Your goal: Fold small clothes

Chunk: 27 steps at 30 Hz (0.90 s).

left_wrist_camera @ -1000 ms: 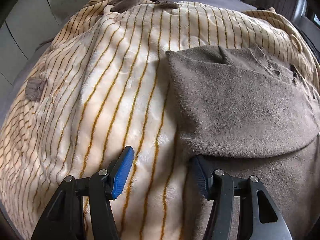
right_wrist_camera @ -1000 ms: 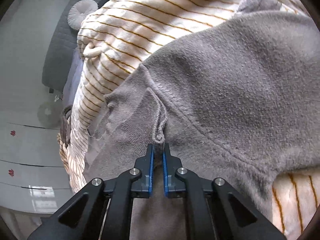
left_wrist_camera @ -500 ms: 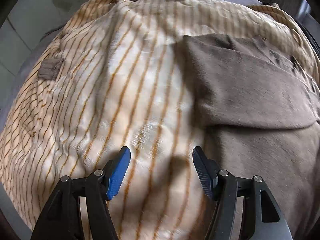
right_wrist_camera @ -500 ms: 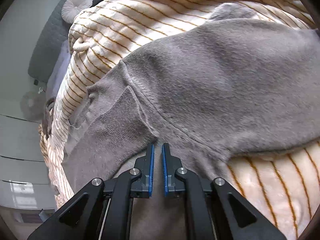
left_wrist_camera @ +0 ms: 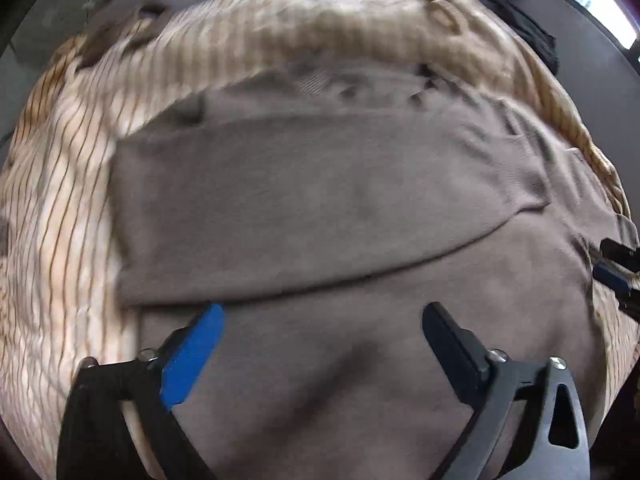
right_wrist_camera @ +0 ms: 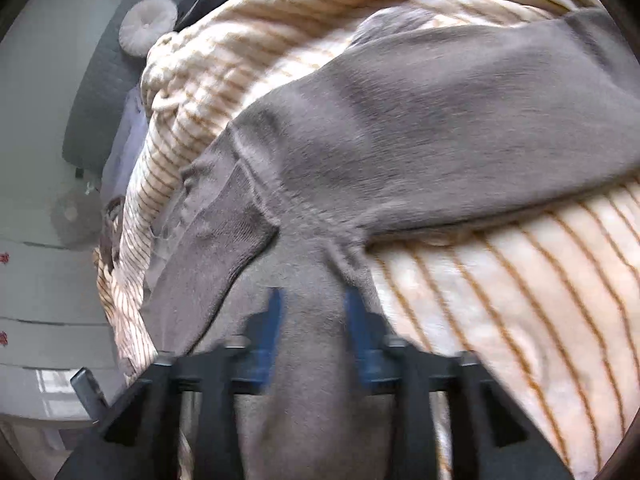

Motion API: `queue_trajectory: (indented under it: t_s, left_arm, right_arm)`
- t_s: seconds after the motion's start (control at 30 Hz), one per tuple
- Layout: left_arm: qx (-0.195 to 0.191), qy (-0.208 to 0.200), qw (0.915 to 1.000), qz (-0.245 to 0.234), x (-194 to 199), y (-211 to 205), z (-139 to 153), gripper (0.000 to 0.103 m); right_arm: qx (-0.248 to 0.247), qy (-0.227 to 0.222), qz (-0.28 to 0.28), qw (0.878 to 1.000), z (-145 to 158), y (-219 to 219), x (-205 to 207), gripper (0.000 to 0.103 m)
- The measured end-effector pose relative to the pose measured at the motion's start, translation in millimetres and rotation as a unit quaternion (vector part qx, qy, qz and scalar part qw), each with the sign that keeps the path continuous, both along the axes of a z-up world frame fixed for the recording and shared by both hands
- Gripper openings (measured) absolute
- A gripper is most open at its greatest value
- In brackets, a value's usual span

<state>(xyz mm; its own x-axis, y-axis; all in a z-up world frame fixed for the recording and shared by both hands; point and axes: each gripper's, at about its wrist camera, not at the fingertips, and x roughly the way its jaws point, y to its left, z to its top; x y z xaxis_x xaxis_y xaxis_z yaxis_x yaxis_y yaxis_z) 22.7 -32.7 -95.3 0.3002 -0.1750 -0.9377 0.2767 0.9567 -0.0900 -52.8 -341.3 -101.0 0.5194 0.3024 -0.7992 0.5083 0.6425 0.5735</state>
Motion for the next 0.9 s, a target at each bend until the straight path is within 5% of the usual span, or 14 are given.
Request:
queue_trajectory:
  t_s: [0.4,0.67,0.9]
  left_arm:
    - [0.036,0.019,0.9962,-0.077,-2,-116,-4,0.1]
    - [0.025,0.039,0.9916,-0.121,-2,-174,-6,0.1]
    - [0.039,0.031,0.991,-0.125,-4,-208,-7,0.1]
  right_arm:
    - [-0.002,-0.009,-0.121,0.993,5,-96,-67,0.058]
    - [0.02,-0.029,-0.281,0.959,-5,-193,-127,0.058]
    - [0.07,-0.072,-0.325,0.94,-21,-230,-128,0.058]
